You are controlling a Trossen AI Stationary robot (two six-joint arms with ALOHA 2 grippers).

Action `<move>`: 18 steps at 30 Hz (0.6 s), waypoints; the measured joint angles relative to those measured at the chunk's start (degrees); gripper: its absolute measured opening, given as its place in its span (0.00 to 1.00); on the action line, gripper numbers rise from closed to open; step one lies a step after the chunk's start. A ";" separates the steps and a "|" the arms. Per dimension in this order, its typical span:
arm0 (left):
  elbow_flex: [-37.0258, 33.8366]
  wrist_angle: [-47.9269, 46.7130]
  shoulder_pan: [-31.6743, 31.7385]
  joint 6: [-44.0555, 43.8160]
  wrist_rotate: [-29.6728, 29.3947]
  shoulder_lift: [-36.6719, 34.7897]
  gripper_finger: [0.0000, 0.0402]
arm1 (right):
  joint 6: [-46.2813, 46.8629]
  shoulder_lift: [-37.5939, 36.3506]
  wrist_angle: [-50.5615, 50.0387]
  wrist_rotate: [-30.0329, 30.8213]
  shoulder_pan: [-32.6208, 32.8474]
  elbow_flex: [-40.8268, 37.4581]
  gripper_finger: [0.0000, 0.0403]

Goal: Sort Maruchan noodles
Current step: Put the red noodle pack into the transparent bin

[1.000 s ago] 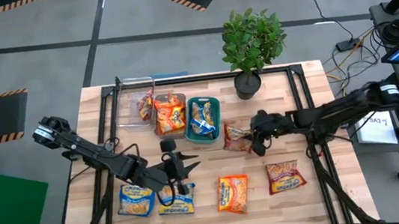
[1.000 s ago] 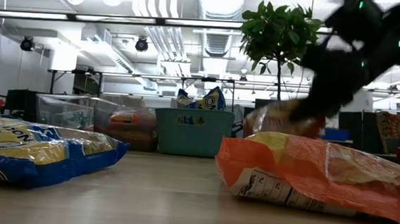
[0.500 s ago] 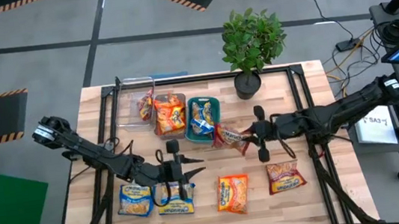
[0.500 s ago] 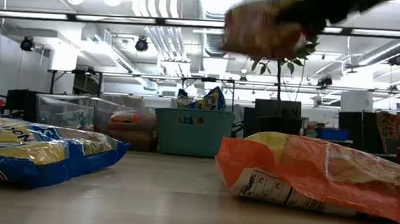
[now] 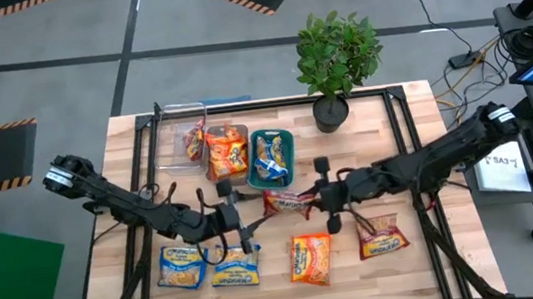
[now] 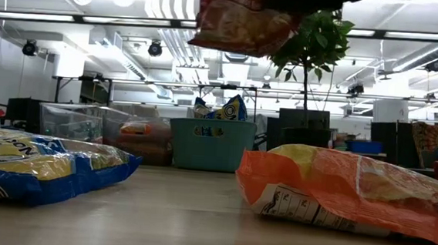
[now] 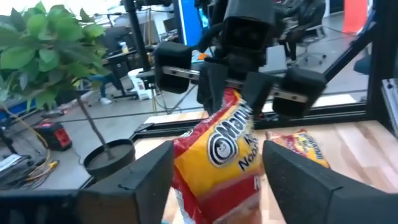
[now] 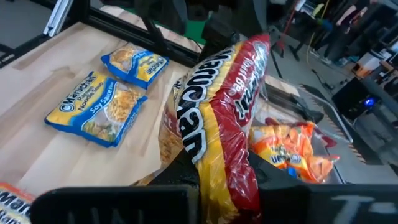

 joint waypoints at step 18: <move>-5.20 0.12 0.11 -2.19 -2.41 -0.76 0.66 | -6.27 9.52 -1.51 -0.45 -0.02 10.09 0.07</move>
